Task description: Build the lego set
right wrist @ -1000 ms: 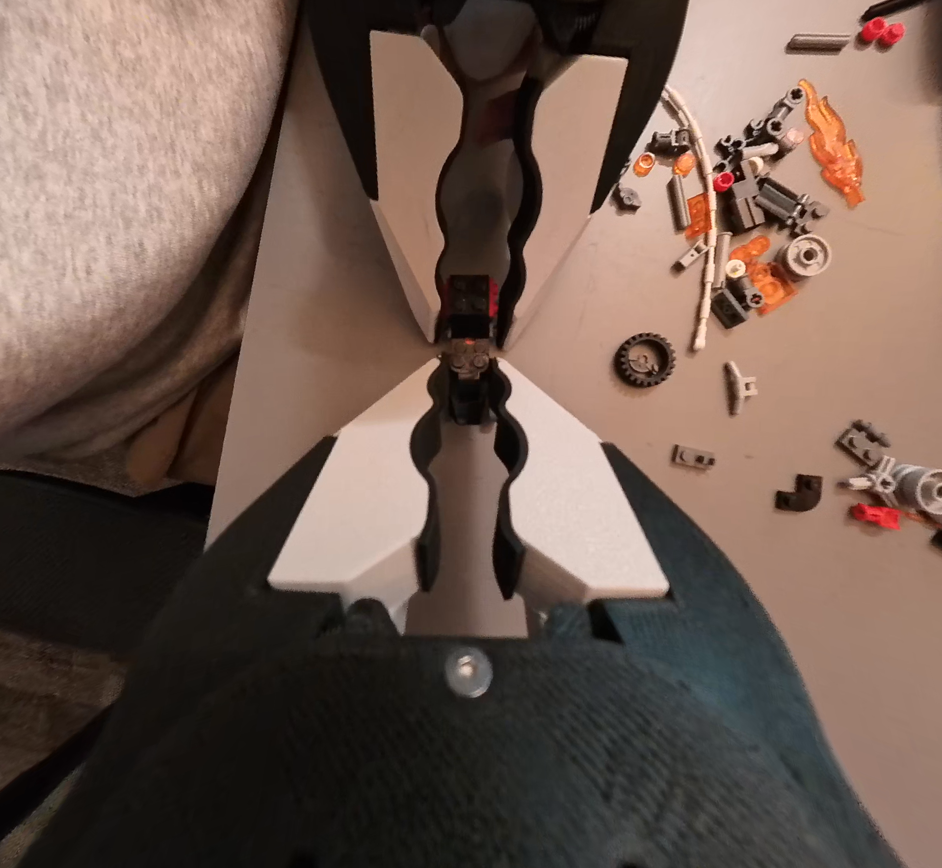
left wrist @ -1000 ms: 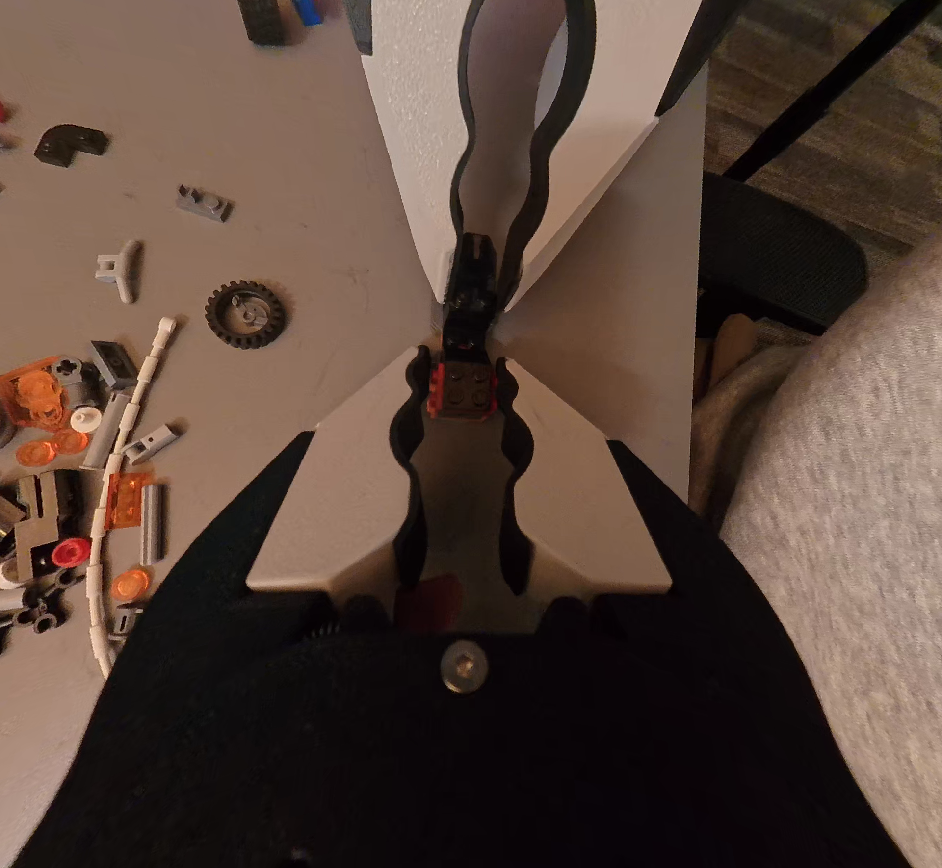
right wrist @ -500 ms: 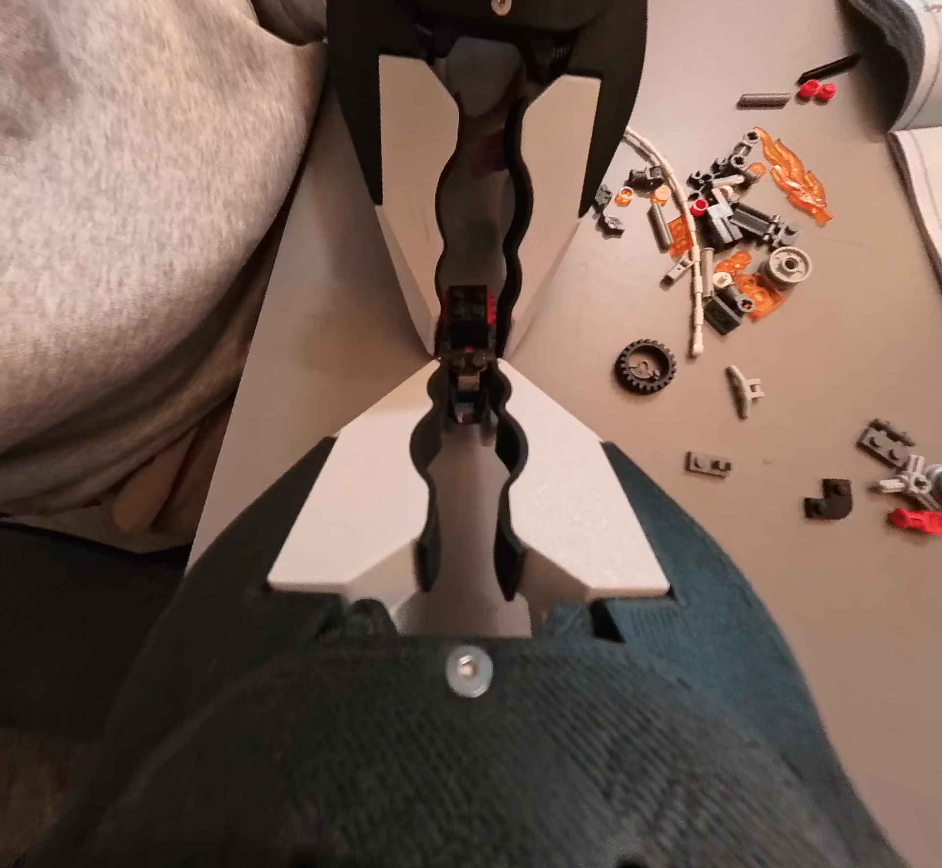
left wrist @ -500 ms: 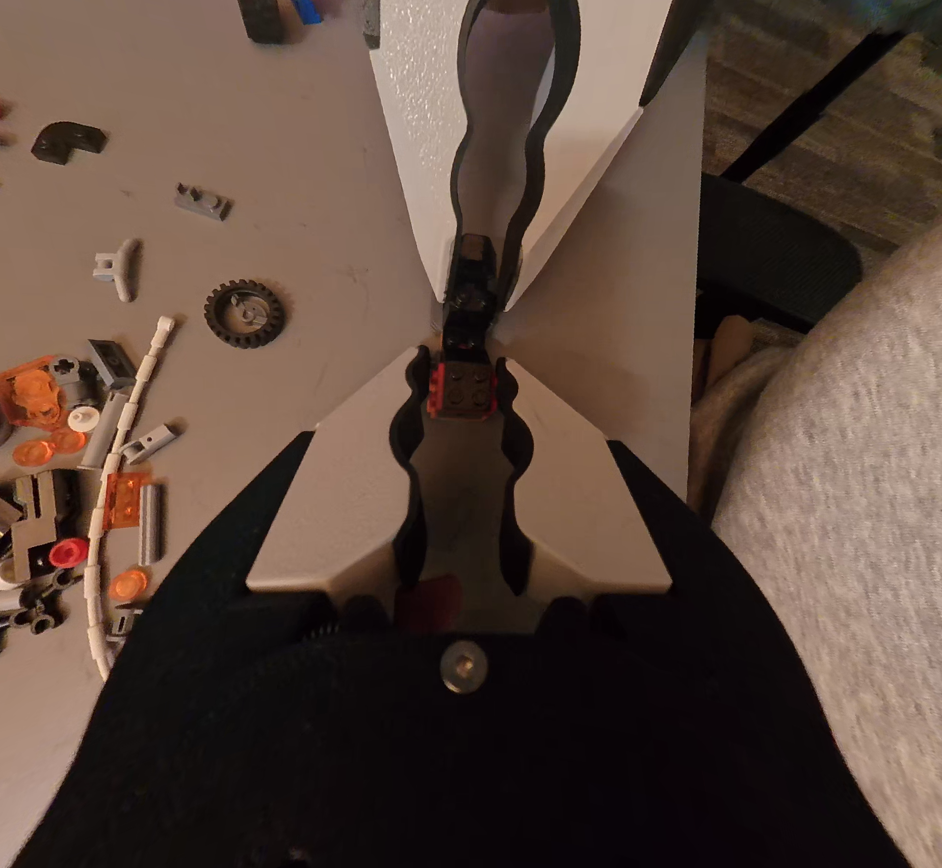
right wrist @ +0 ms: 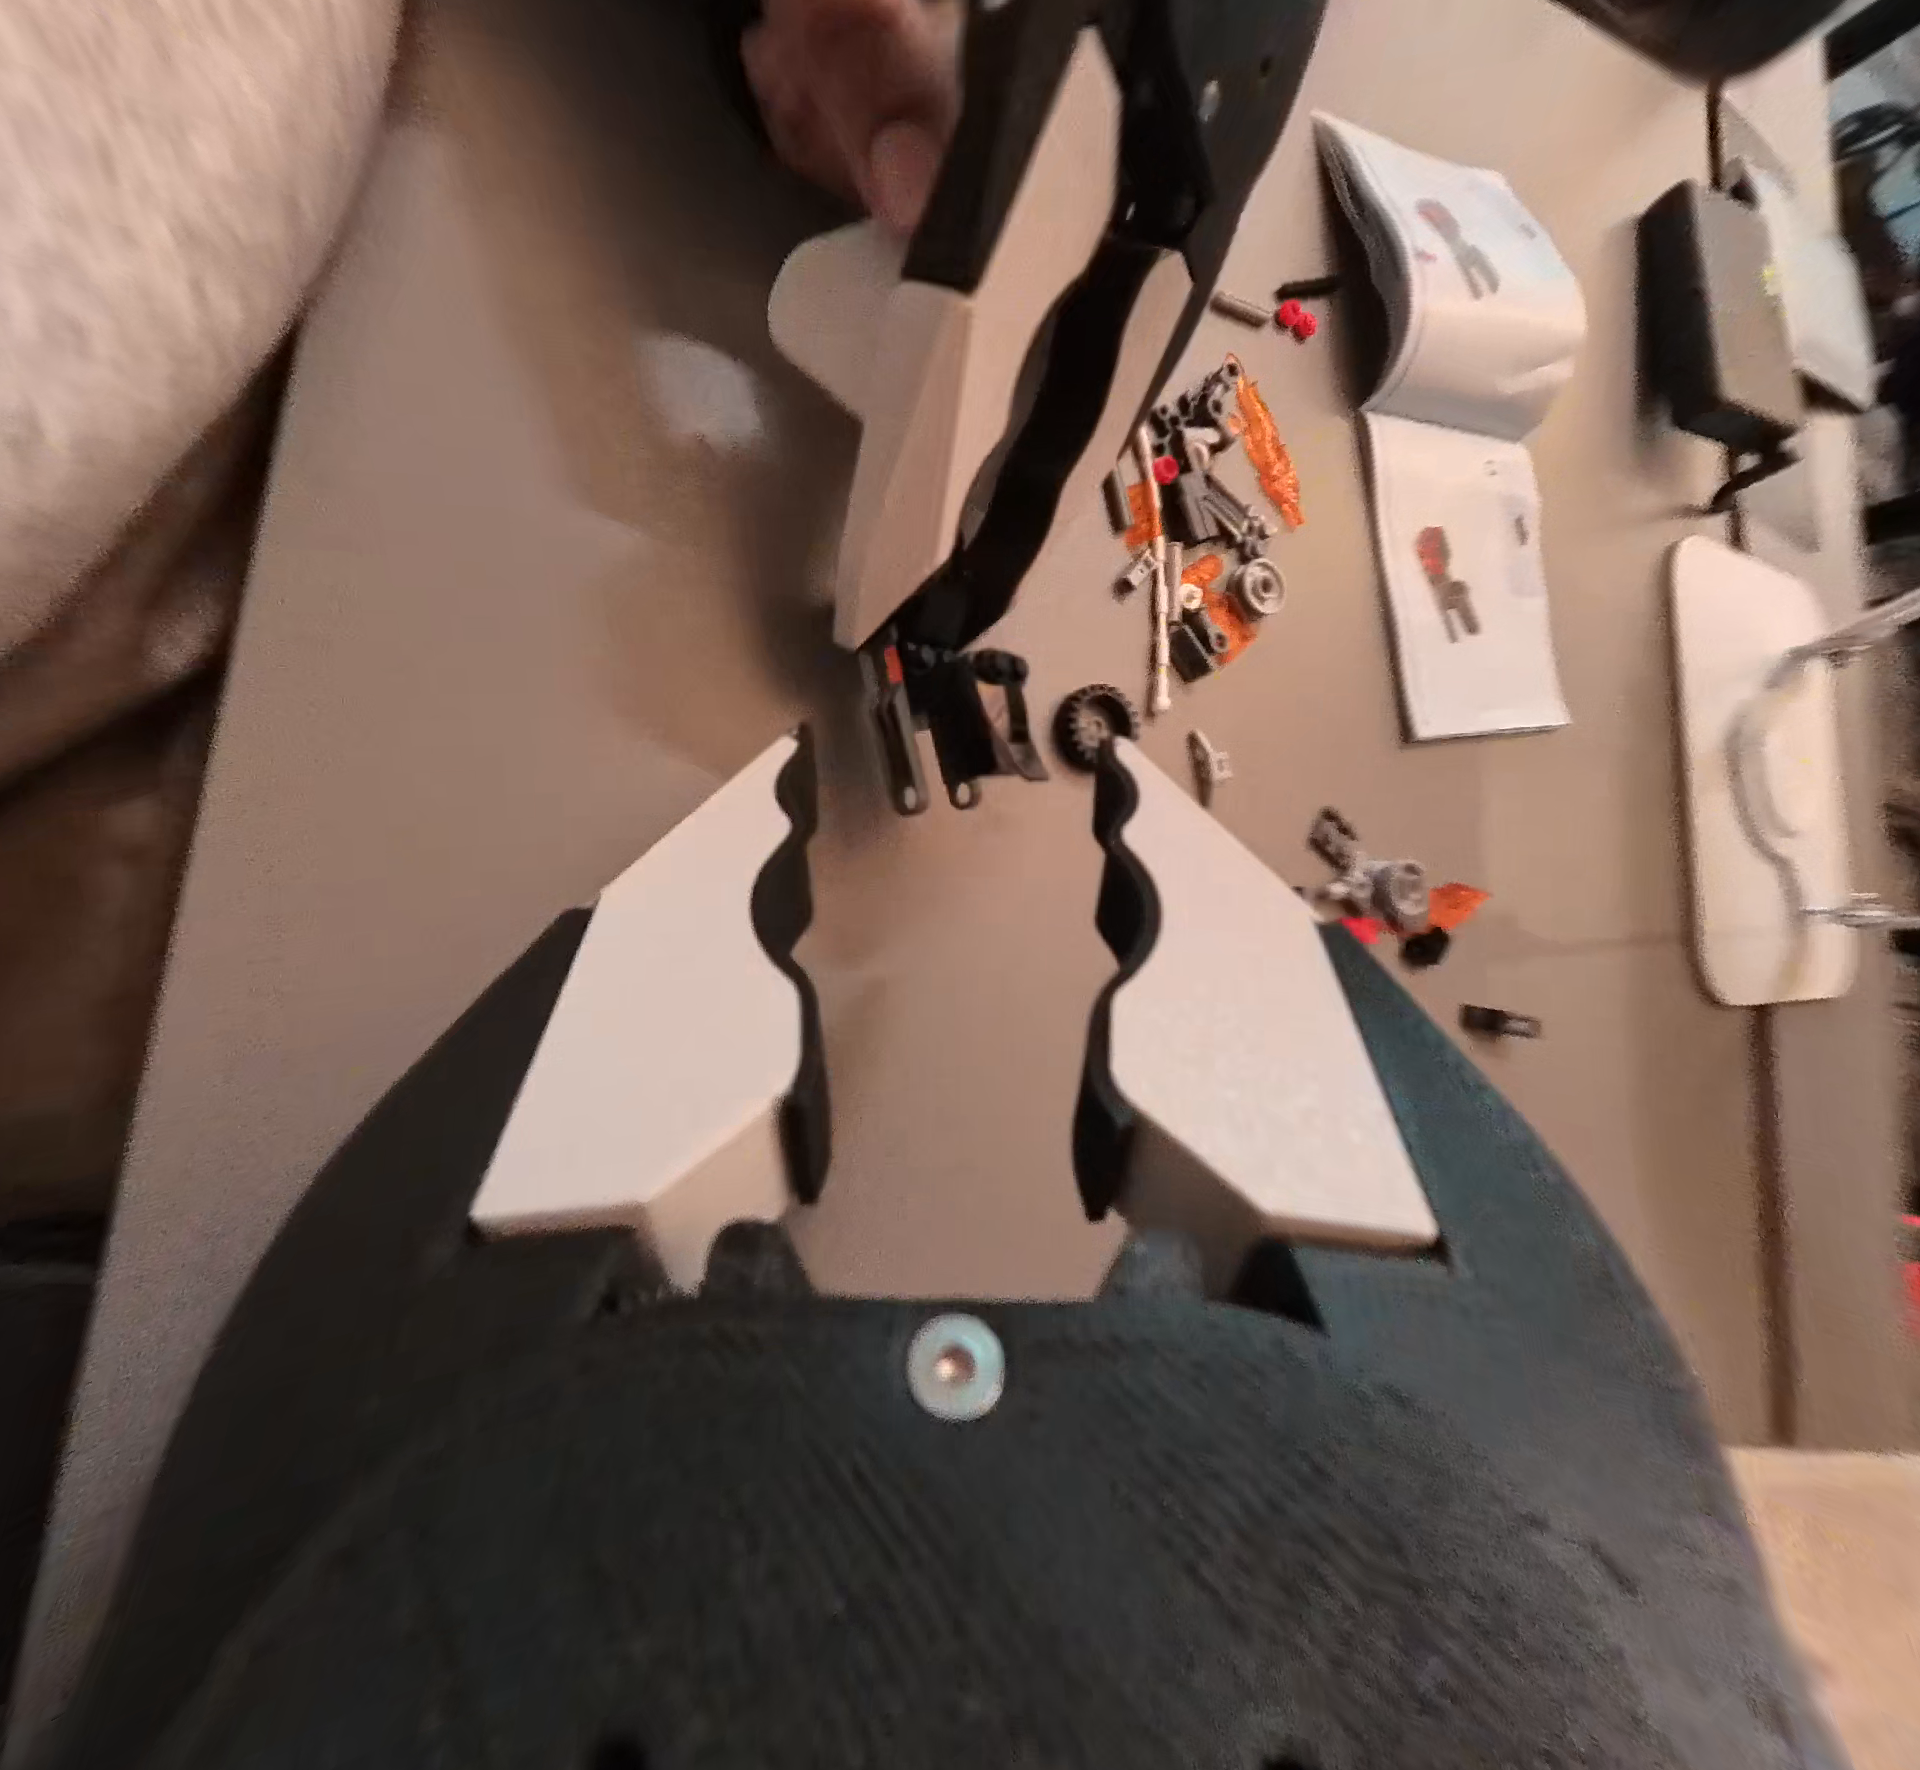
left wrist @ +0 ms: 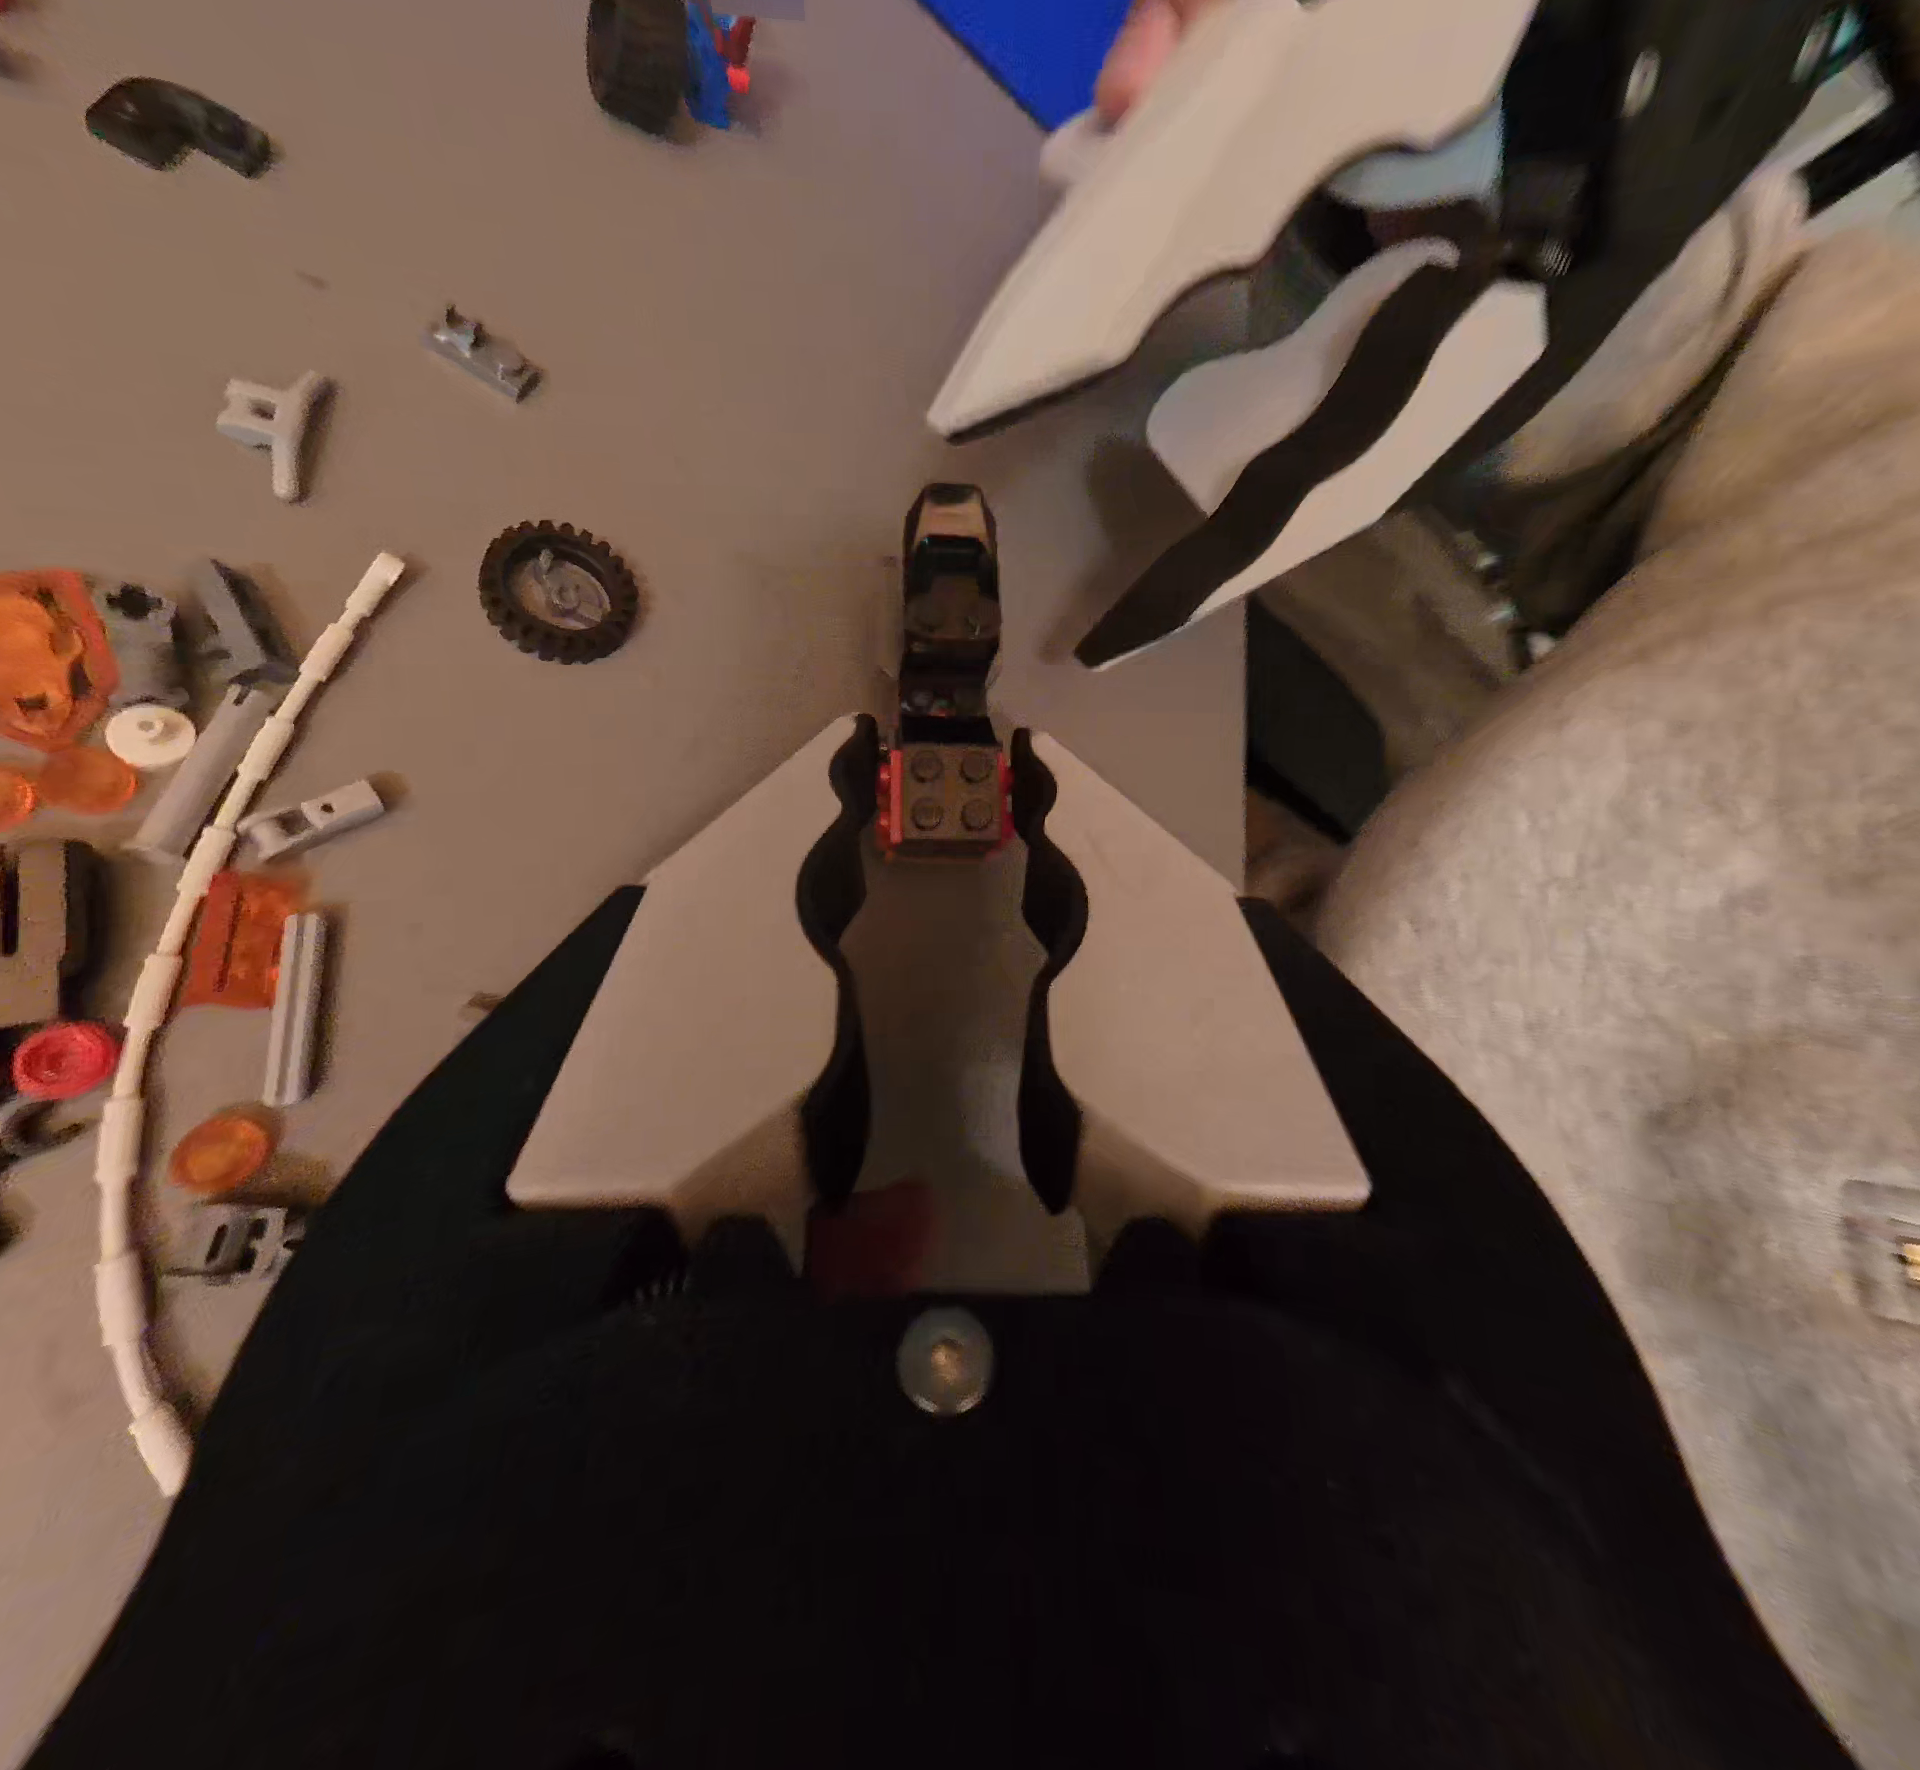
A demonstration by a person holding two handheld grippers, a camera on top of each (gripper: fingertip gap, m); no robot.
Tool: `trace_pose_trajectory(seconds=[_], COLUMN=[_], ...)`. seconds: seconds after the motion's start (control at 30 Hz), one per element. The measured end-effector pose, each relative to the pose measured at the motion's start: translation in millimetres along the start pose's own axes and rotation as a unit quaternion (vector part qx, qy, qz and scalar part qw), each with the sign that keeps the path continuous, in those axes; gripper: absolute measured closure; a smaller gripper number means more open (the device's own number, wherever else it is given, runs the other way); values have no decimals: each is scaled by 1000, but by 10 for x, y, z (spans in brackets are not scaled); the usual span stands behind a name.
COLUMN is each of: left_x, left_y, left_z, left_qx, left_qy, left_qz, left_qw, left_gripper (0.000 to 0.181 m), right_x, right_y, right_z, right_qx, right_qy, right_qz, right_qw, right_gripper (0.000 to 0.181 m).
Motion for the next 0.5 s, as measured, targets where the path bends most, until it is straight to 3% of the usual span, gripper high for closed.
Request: trace_pose_trajectory(seconds=[0.03, 0.33, 0.5], left_x=[-17, -16, -26], left_y=[-15, -59, -73], left_z=[1, 33, 31], left_qx=[-17, -68, -79], left_qy=[9, 8, 13], left_qz=[15, 53, 63], left_qw=[1000, 996, 995], left_gripper=[158, 158, 158], right_x=[15, 154, 111], right_y=[-14, -54, -15], right_z=[-16, -29, -107], right_qx=[-25, -137, -126], right_qy=[-12, -98, -98], right_qz=[11, 23, 11], right_qw=[1000, 985, 987], right_gripper=[129, 143, 149])
Point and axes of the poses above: each gripper's, where its closed fingertips meet, x out along the fingers, z out of its underside, y = z × x across the jaws, the point moved 7 cm from there along -x, back along the fingers, and after that the axes turned 12 degrees about z, right-handed, at the moved point
